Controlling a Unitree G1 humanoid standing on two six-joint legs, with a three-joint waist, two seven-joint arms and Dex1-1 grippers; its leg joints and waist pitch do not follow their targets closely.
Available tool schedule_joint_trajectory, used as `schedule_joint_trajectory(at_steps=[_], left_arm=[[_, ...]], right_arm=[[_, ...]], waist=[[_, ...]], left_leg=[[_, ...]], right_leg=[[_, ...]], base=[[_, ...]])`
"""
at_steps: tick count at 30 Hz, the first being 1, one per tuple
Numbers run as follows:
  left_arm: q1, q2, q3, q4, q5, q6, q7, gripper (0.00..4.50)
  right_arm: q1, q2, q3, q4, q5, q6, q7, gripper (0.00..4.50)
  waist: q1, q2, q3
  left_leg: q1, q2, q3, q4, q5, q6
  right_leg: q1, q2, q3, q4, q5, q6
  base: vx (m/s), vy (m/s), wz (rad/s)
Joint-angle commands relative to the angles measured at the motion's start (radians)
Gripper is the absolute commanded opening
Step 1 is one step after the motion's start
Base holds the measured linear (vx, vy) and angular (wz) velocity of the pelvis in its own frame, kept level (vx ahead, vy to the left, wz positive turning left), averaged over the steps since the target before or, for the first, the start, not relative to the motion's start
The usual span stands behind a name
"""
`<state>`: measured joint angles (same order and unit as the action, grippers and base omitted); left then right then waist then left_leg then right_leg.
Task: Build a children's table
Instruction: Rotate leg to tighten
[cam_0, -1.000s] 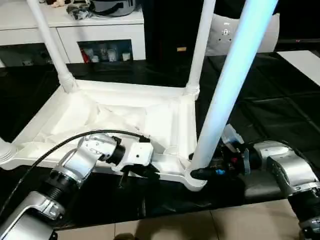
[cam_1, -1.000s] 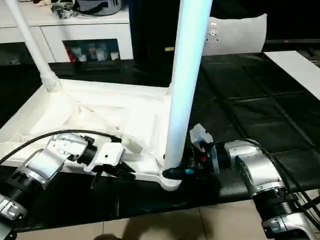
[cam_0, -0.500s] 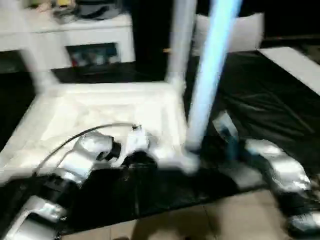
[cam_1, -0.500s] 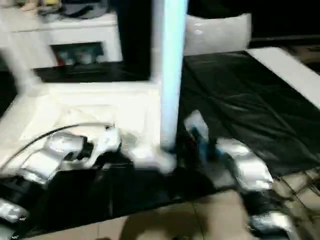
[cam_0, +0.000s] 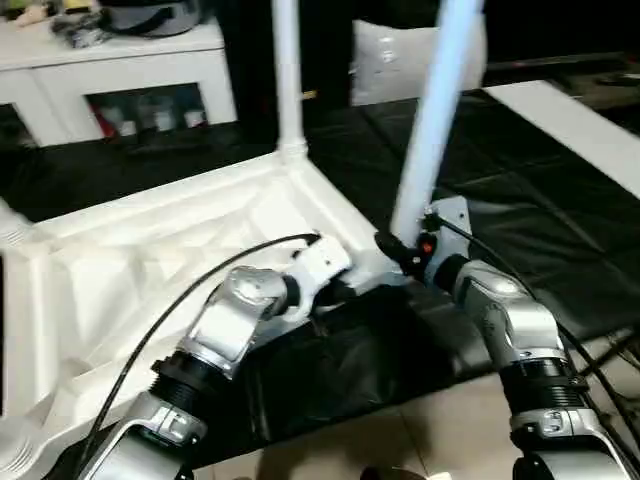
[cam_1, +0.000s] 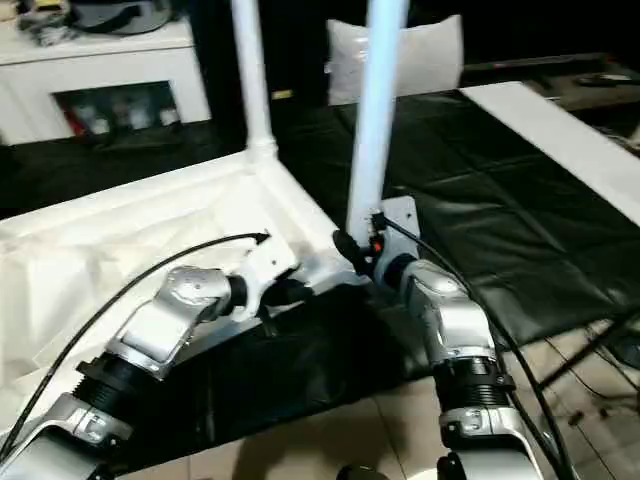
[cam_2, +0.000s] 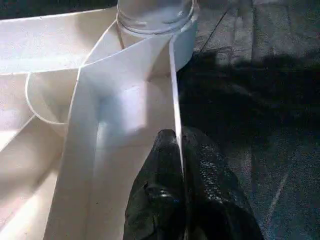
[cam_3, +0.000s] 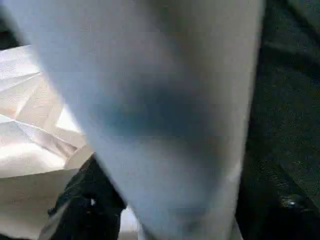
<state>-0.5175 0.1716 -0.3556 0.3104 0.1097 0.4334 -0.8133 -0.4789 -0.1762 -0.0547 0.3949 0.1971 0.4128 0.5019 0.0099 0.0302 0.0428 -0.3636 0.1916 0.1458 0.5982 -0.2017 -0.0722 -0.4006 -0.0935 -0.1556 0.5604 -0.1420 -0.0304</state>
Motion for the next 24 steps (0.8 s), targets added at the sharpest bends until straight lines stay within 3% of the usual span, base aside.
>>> schedule_joint_trajectory(at_steps=[1, 2, 5, 6, 11, 13, 14, 16, 23, 24], left_arm=[[-0.023, 0.029, -0.02, -0.015, 0.001, -0.065, -0.038, 0.0], [-0.022, 0.037, -0.02, -0.013, 0.002, -0.074, -0.045, 0.0], [-0.018, 0.083, -0.025, 0.001, 0.007, -0.118, -0.088, 0.0], [-0.018, 0.092, -0.027, 0.005, 0.007, -0.128, -0.099, 0.0], [-0.015, 0.151, -0.043, 0.023, 0.002, -0.202, -0.183, 0.0], [-0.017, 0.203, -0.061, 0.043, -0.002, -0.273, -0.256, 0.0], [-0.018, 0.217, -0.066, 0.052, -0.004, -0.296, -0.276, 0.0], [-0.018, 0.253, -0.082, 0.067, -0.007, -0.378, -0.34, 0.0], [-0.012, 0.313, -0.119, 0.061, -0.019, -0.46, -0.479, 0.0], [-0.015, 0.321, -0.13, 0.063, -0.019, -0.479, -0.499, 0.0]], right_arm=[[0.022, -0.022, 0.021, -0.024, 0.014, -0.019, 0.069, 3.21], [0.027, -0.031, 0.024, -0.028, 0.015, -0.025, 0.084, 3.28], [0.058, -0.092, 0.04, -0.054, 0.031, -0.052, 0.195, 3.65], [0.063, -0.104, 0.042, -0.059, 0.035, -0.057, 0.217, 3.72], [0.085, -0.183, 0.054, -0.075, 0.051, -0.078, 0.356, 4.1], [0.097, -0.247, 0.078, -0.08, 0.038, -0.143, 0.456, 4.26], [0.1, -0.265, 0.088, -0.08, 0.031, -0.169, 0.482, 4.26], [0.112, -0.307, 0.108, -0.094, 0.046, -0.191, 0.586, 4.26], [0.124, -0.377, 0.147, -0.131, 0.096, -0.175, 0.783, 4.26], [0.122, -0.389, 0.158, -0.134, 0.103, -0.168, 0.818, 4.1]], waist=[[0.014, -0.002, -0.068], [0.021, -0.003, -0.071], [0.037, -0.001, -0.072], [0.039, 0.004, -0.072], [0.052, 0.002, -0.067], [0.058, -0.005, -0.067], [0.057, -0.003, -0.066], [0.057, -0.009, -0.065], [0.072, -0.007, -0.063], [0.074, -0.007, -0.063]], left_leg=[[-0.001, 0.032, 0.001, -0.064, -0.17, 0.084], [-0.005, 0.032, 0.0, -0.064, -0.143, 0.09], [-0.006, 0.035, 0.002, -0.063, -0.1, 0.105], [-0.003, 0.036, 0.001, -0.063, -0.101, 0.106], [0.003, 0.038, 0.002, -0.067, -0.156, 0.089], [0.003, 0.037, 0.003, -0.067, -0.17, 0.09], [0.003, 0.038, 0.005, -0.068, -0.169, 0.088], [0.001, 0.037, 0.006, -0.068, -0.176, 0.093], [0.007, 0.045, 0.006, -0.07, -0.181, 0.095], [0.008, 0.044, 0.008, -0.07, -0.182, 0.093]], right_leg=[[0.063, -0.065, 0.057, -0.069, -0.323, -0.131], [0.069, -0.065, 0.058, -0.064, -0.297, -0.134], [0.07, -0.063, 0.062, -0.053, -0.225, -0.154], [0.069, -0.064, 0.062, -0.053, -0.226, -0.157], [0.065, -0.064, 0.062, -0.064, -0.308, -0.138], [0.065, -0.065, 0.062, -0.064, -0.322, -0.134], [0.065, -0.065, 0.065, -0.062, -0.325, -0.132], [0.065, -0.064, 0.063, -0.065, -0.343, -0.126], [0.06, -0.065, 0.065, -0.064, -0.376, -0.126], [0.06, -0.065, 0.066, -0.065, -0.379, -0.127]], base=[[0.0, 0.0, 0.0], [0.0, 0.0, 0.0], [0.0, 0.0, 0.0], [0.0, 0.0, 0.0], [0.0, 0.0, 0.0], [0.0, 0.0, 0.0], [0.0, 0.0, 0.0], [0.0, 0.0, 0.0], [0.0, 0.0, 0.0], [0.0, 0.0, 0.0]])
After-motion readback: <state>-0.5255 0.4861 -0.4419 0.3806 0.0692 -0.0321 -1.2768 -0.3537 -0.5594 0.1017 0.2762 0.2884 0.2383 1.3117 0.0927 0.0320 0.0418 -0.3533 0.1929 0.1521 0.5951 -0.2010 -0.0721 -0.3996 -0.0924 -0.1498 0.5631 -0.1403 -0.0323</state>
